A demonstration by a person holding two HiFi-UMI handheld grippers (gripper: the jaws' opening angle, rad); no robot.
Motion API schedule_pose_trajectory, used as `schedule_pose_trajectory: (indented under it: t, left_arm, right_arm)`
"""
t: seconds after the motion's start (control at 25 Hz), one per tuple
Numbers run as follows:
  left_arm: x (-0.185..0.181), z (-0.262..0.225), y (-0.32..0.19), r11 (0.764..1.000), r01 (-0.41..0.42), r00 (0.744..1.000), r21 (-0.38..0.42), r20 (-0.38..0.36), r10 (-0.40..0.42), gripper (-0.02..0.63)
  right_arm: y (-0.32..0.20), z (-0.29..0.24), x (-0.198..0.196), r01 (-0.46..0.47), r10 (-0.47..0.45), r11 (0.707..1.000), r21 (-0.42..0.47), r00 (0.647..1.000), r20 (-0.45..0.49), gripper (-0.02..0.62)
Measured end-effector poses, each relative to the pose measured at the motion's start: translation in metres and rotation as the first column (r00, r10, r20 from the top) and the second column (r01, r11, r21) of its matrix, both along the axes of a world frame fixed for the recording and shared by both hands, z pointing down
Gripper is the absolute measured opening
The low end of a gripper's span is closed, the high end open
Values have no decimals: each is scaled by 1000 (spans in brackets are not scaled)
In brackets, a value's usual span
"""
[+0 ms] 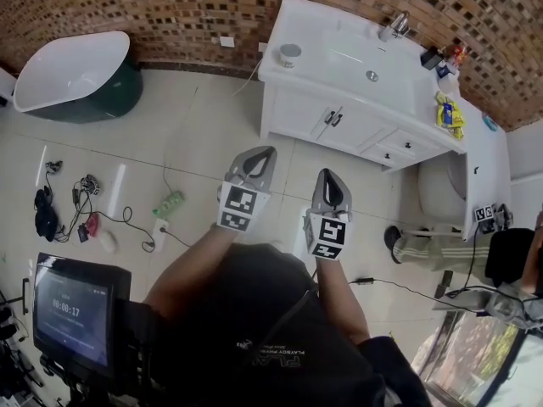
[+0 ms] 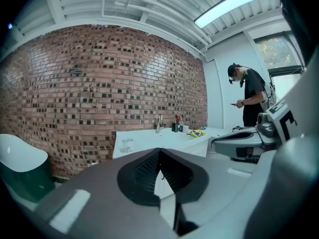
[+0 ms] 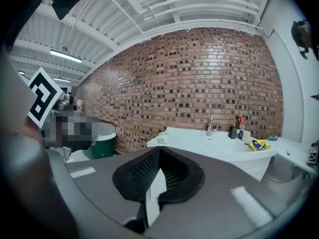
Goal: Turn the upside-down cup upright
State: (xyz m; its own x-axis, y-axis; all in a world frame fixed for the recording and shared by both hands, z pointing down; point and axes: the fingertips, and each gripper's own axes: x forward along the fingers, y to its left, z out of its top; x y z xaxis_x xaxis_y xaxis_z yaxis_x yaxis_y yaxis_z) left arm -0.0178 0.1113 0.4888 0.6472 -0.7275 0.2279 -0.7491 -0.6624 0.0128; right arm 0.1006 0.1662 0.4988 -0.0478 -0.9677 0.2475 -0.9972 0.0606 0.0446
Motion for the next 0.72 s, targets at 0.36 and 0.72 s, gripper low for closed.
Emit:
schedule_pose_trajectory:
  t: [0.36,0.72]
  left_arm:
    - [-13,-3,6,998,57,998,21,-9,-57,-2]
    - [-28,3,9,996,86,996,0,11,-86,-2]
  right_arm:
    - [3,-5,-8,53,-53,998,28,999,-1,11]
    - [3,-2,-17,67,-66,998,12,997,-26,11]
